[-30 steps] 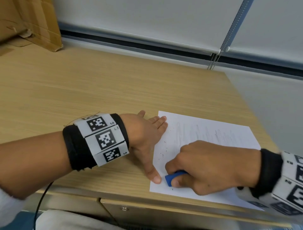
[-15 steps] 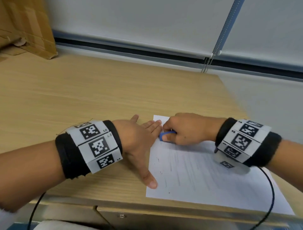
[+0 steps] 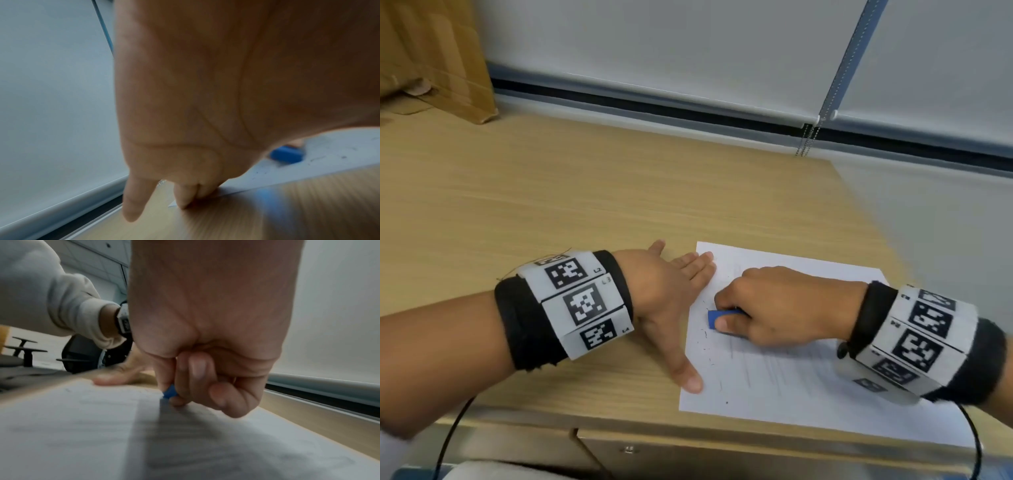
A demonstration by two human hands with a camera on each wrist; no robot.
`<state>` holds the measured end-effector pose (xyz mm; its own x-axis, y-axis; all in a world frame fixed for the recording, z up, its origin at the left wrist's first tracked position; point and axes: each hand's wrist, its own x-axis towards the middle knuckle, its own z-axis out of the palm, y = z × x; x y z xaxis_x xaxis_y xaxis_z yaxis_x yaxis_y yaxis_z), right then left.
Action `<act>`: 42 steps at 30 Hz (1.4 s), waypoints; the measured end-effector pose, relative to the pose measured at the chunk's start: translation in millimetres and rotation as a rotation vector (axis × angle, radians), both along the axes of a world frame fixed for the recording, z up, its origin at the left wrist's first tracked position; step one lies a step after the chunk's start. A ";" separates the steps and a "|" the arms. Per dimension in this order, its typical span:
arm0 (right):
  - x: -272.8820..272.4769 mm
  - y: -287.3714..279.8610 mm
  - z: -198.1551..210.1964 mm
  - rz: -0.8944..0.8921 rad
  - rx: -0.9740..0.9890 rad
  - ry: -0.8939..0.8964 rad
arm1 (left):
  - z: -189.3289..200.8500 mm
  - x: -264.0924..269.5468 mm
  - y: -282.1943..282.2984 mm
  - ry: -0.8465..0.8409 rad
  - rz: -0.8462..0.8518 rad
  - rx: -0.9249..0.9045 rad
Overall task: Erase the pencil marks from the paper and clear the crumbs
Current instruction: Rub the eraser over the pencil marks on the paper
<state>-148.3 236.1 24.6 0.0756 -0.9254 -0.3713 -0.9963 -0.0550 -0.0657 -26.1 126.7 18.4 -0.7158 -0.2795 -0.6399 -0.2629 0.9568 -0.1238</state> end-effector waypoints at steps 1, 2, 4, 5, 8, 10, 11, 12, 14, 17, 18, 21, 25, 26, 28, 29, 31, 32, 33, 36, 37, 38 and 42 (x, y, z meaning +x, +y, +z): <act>2.8 6.4 -0.3 0.039 0.028 -0.018 | -0.3 -0.6 0.3 -0.006 0.004 -0.002; 7.2 13.4 0.8 0.078 0.072 -0.042 | -0.2 -1.0 0.7 -0.012 0.007 -0.003; 14.2 18.7 5.5 0.108 0.144 -0.064 | 0.6 -1.3 1.3 -0.021 0.011 -0.002; 15.0 15.8 6.9 0.092 0.139 -0.056 | 0.5 -1.1 1.2 -0.022 0.013 -0.001; 10.3 9.5 5.4 0.013 0.054 -0.054 | -0.1 -1.5 0.3 -0.019 0.013 -0.008; 12.8 16.9 3.6 0.053 0.078 -0.077 | -0.8 -1.8 0.6 -0.019 0.013 -0.014; 15.5 22.3 4.0 0.079 0.117 -0.093 | -1.1 -1.6 1.0 -0.023 0.014 -0.016; 18.0 25.9 5.3 0.092 0.147 -0.104 | -1.0 -1.4 1.5 -0.028 0.015 -0.016; 19.2 23.4 7.7 0.071 0.132 -0.094 | -0.4 -1.8 2.2 -0.031 0.018 -0.020; 14.1 17.9 5.8 0.023 0.053 -0.079 | 0.0 -2.4 2.0 -0.026 0.028 -0.013; 14.5 19.7 5.1 0.042 0.061 -0.092 | 0.0 -2.6 1.8 -0.025 0.029 -0.013; 21.2 27.0 6.6 0.095 0.147 -0.113 | 0.9 -2.0 3.4 -0.037 0.025 -0.019; 18.4 19.2 6.4 0.059 0.061 -0.069 | 1.5 -2.6 3.7 -0.038 0.026 -0.023; 17.8 19.9 5.9 0.072 0.061 -0.070 | 1.6 -2.9 3.4 -0.039 0.027 -0.021; 18.6 24.2 5.3 0.108 0.110 -0.087 | 2.1 -2.4 3.7 -0.045 0.031 -0.014; 19.6 25.7 5.6 0.115 0.131 -0.092 | 2.4 -2.4 4.0 -0.050 0.034 -0.014; 20.2 24.2 5.9 0.096 0.122 -0.090 | 2.7 -2.7 4.4 -0.055 0.035 -0.014; 19.0 23.2 4.8 0.081 0.098 -0.088 | 2.7 -3.1 4.2 -0.054 0.034 -0.013; 17.8 23.2 3.3 0.080 0.076 -0.088 | 2.3 -3.5 3.9 -0.052 0.034 -0.013; 18.3 28.6 2.6 0.126 0.116 -0.120 | 1.8 -3.4 3.8 -0.052 0.038 -0.013; 18.2 29.3 3.1 0.130 0.131 -0.125 | 2.0 -3.4 4.2 -0.056 0.039 -0.016; 17.4 28.0 3.2 0.126 0.122 -0.119 | 2.4 -3.4 4.6 -0.060 0.037 -0.020; 13.7 23.9 -0.6 0.116 0.049 -0.084 | 2.5 -3.4 4.2 -0.050 0.022 -0.018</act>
<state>-134.6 260.0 24.0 0.2134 -0.8898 -0.4034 -0.9744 -0.1637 -0.1543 -29.6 130.9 20.9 -0.6770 -0.3063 -0.6692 -0.2768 0.9485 -0.1542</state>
